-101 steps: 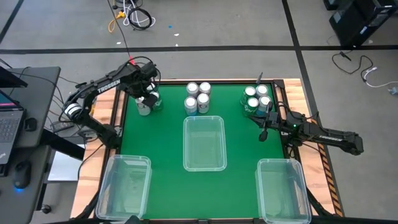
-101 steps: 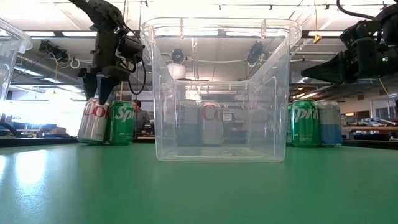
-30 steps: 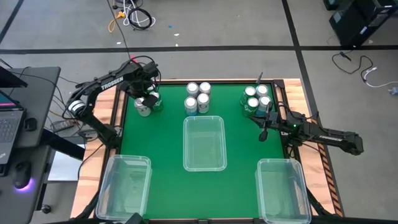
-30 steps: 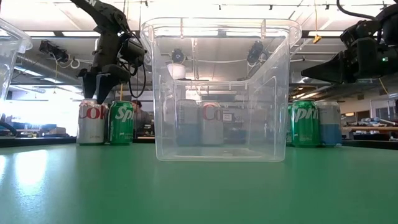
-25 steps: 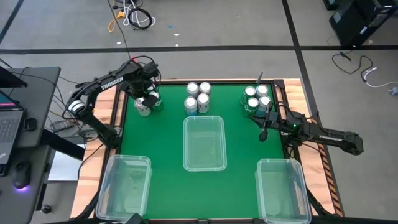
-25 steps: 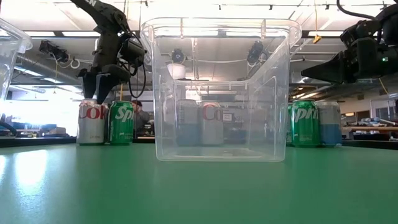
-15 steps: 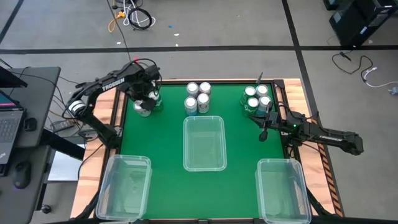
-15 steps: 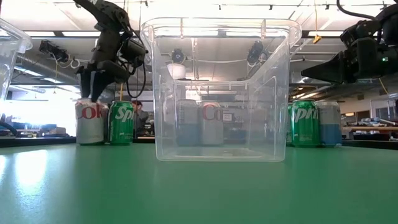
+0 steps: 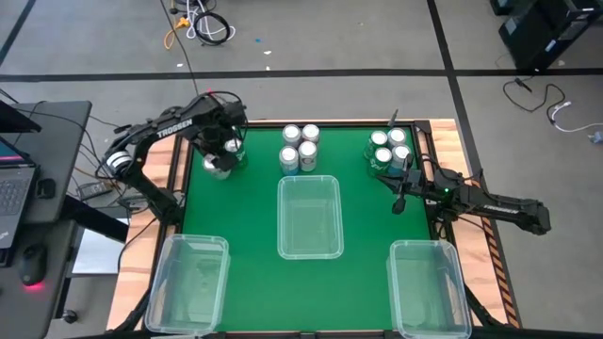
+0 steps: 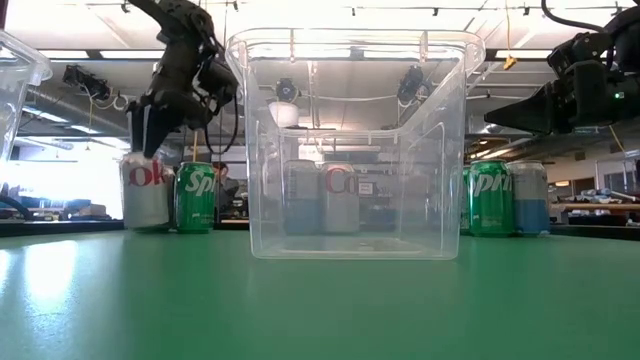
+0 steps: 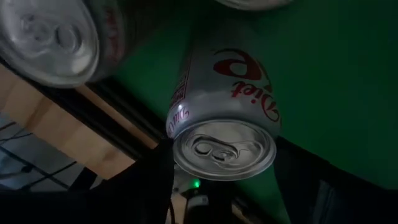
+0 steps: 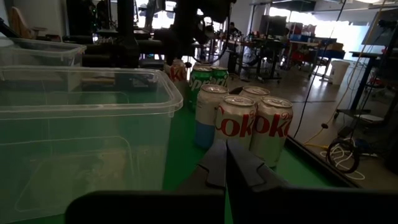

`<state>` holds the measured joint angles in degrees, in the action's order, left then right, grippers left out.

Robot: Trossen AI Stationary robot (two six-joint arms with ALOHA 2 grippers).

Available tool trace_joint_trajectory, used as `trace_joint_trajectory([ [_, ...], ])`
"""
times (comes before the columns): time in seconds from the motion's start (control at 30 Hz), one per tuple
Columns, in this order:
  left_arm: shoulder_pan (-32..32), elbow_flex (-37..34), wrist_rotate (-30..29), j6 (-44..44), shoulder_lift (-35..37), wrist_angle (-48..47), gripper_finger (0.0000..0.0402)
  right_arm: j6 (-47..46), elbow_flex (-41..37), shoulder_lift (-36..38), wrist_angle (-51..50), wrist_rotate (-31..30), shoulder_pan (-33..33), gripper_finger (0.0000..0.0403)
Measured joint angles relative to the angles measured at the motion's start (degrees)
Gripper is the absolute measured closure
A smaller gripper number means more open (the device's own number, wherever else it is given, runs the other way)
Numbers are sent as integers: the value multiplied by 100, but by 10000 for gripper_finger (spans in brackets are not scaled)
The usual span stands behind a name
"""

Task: Sort soda cans
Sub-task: Put the silver soda can into the bottom left transparent bin

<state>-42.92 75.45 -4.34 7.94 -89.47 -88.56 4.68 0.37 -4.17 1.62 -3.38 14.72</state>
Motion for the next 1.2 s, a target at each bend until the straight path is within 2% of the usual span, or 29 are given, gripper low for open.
trace_joint_trajectory([
  [0.23, 67, 781, 413, 129, 15, -139, 171, 1, -1, -1, 1, 0, -2, 402],
  [0.4, 379, 1293, 834, 326, 16, -138, 171, 1, -1, 0, -1, 2, -1, 402],
  [0.8, 2136, 2123, 1077, 1260, 23, -141, 172, 1, -1, -1, -1, 2, -2, 402],
  [1.2, 4081, 2608, 1491, 2723, 28, -153, 172, -1, -1, 1, -1, 2, 0, 402],
])
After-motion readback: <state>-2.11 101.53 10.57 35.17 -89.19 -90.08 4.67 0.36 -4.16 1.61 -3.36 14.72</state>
